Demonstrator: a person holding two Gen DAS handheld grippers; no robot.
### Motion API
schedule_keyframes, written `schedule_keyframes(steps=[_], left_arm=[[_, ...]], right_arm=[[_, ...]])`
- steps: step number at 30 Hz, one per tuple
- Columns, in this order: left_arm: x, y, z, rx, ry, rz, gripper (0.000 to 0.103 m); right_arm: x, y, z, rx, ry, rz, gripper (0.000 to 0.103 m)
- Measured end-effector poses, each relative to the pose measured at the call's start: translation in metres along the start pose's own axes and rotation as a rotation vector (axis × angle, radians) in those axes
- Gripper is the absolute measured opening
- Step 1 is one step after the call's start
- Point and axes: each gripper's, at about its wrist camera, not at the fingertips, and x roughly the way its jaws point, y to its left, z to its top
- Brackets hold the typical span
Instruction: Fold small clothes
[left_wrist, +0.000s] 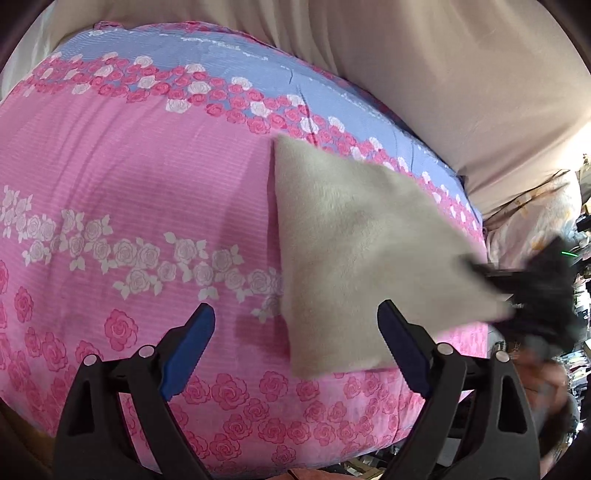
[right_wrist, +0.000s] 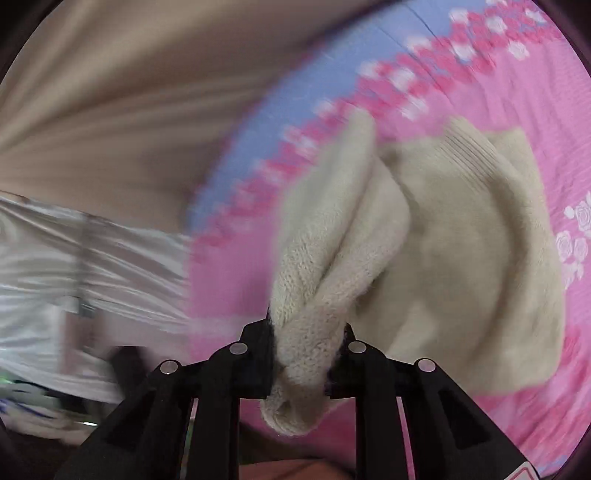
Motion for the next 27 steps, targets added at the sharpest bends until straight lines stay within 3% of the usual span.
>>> schedule_keyframes(steps=[2, 3, 4, 6, 8, 9, 10, 12, 13, 18, 19, 20, 21, 24, 27], left_arm=[[0.001, -0.001, 0.002, 0.005, 0.006, -0.015, 0.087], [0.004, -0.002, 0.003, 0.010, 0.011, -0.019, 0.087], [0.008, -0.004, 0.003, 0.017, 0.021, -0.023, 0.087], [0.017, -0.009, 0.001, 0.027, 0.047, -0.029, 0.087], [0.024, -0.018, -0.001, 0.045, 0.075, -0.040, 0.087], [0.025, -0.022, -0.001, 0.060, 0.079, -0.037, 0.087], [0.024, -0.027, -0.002, 0.083, 0.072, -0.039, 0.088], [0.024, -0.033, -0.004, 0.110, 0.061, -0.036, 0.088], [0.027, -0.036, -0.006, 0.119, 0.067, -0.026, 0.088], [0.036, -0.045, -0.011, 0.141, 0.099, -0.014, 0.088], [0.036, -0.047, -0.011, 0.145, 0.097, -0.015, 0.088], [0.037, -0.049, -0.012, 0.148, 0.098, -0.014, 0.088], [0.037, -0.049, -0.012, 0.147, 0.099, -0.014, 0.088], [0.035, -0.047, -0.012, 0.148, 0.091, -0.010, 0.088], [0.033, -0.042, -0.015, 0.144, 0.081, -0.004, 0.088]], right_arm=[[-0.025, -0.003, -0.018, -0.013, -0.084, -0.127, 0.017], [-0.026, -0.018, -0.027, -0.037, -0.117, -0.289, 0.018], [-0.016, -0.039, -0.033, -0.057, -0.119, -0.409, 0.020], [0.017, -0.096, -0.040, -0.030, -0.026, -0.528, 0.028], [0.024, -0.127, -0.044, 0.080, 0.008, -0.495, 0.029], [0.012, -0.124, -0.044, 0.114, -0.048, -0.437, 0.031], [0.000, -0.114, -0.041, 0.095, -0.102, -0.419, 0.032], [-0.015, -0.091, -0.031, 0.005, -0.172, -0.451, 0.054], [-0.019, -0.078, -0.021, -0.063, -0.196, -0.485, 0.055], [0.017, -0.063, 0.014, -0.228, -0.134, -0.493, 0.055], [0.028, -0.077, 0.017, -0.240, -0.095, -0.513, 0.051], [0.044, -0.095, 0.021, -0.240, -0.041, -0.558, 0.038], [0.052, -0.108, 0.025, -0.245, -0.014, -0.578, 0.032], [0.032, -0.118, 0.034, -0.183, -0.057, -0.520, 0.031], [0.000, -0.109, 0.030, -0.149, -0.112, -0.528, 0.048]])
